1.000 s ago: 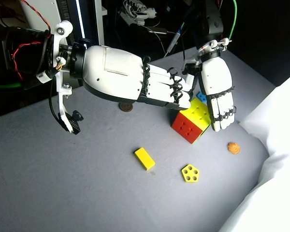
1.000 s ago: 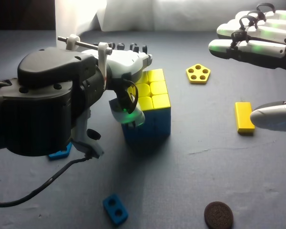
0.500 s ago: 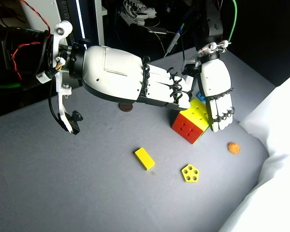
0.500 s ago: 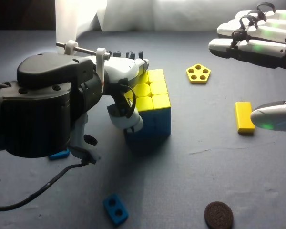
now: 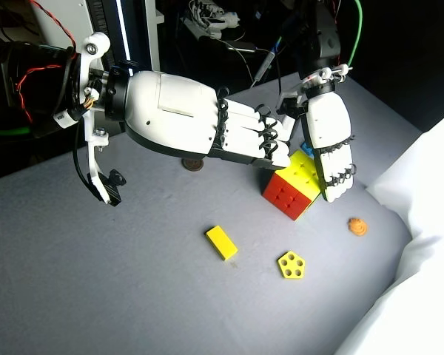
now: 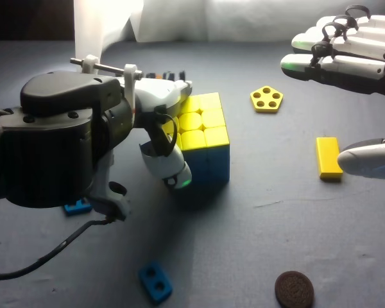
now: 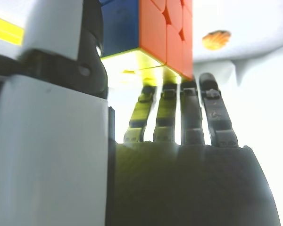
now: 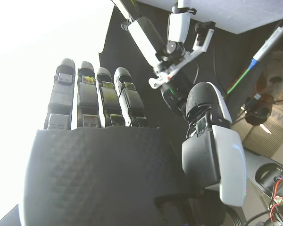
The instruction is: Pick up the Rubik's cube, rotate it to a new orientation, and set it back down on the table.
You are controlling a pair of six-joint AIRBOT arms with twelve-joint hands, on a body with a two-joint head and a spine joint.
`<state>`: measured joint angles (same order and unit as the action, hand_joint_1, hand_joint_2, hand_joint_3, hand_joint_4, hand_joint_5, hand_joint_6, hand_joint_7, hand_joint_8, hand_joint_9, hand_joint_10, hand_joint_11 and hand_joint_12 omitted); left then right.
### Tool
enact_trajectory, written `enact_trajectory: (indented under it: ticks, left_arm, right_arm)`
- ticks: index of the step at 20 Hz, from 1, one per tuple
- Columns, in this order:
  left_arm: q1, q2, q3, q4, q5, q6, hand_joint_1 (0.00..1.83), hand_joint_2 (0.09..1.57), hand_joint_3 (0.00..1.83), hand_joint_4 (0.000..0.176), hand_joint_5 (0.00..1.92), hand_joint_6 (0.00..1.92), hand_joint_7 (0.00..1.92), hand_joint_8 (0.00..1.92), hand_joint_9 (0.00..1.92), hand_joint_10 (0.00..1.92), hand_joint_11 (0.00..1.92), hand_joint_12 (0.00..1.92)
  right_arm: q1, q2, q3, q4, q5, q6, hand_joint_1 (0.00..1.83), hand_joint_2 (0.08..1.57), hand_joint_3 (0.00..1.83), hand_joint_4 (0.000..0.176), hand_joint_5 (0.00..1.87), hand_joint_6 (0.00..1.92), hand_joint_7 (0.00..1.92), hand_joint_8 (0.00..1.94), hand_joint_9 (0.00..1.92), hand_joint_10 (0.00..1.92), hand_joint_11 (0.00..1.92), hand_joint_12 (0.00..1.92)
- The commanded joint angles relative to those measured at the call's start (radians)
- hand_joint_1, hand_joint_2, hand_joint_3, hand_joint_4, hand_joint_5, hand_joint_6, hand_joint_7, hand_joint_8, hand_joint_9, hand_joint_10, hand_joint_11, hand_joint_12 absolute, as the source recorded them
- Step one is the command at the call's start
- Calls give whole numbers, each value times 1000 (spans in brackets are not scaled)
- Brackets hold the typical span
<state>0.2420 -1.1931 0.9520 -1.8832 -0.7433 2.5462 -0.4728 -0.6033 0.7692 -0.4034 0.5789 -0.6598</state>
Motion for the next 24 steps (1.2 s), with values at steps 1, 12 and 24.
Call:
enact_trajectory:
  ticks: [1, 12, 24]
  left_arm:
    - [-2, 5, 4, 42, -10, 6, 1054, 898, 0, 0, 0, 0, 0, 0, 0, 0, 0, 0]
    - [-26, 0, 16, 18, -19, 6, 1026, 894, 0, 0, 0, 0, 0, 0, 0, 0, 0, 0]
    - [-30, -53, 49, -7, -19, 6, 1027, 879, 0, 0, 0, 0, 0, 0, 0, 0, 0, 0]
  right_arm:
    - [8, 6, -3, 29, 114, 0, 13, 1251, 1, 0, 10, 4, 26, 7, 26, 9, 0, 0]
    - [5, 8, -5, 29, 126, 0, 33, 1244, 0, 0, 0, 0, 14, 0, 21, 2, 0, 0]
    - [5, 9, -5, 28, 136, -1, 44, 1244, 0, 0, 60, 18, 47, 5, 32, 3, 0, 0]
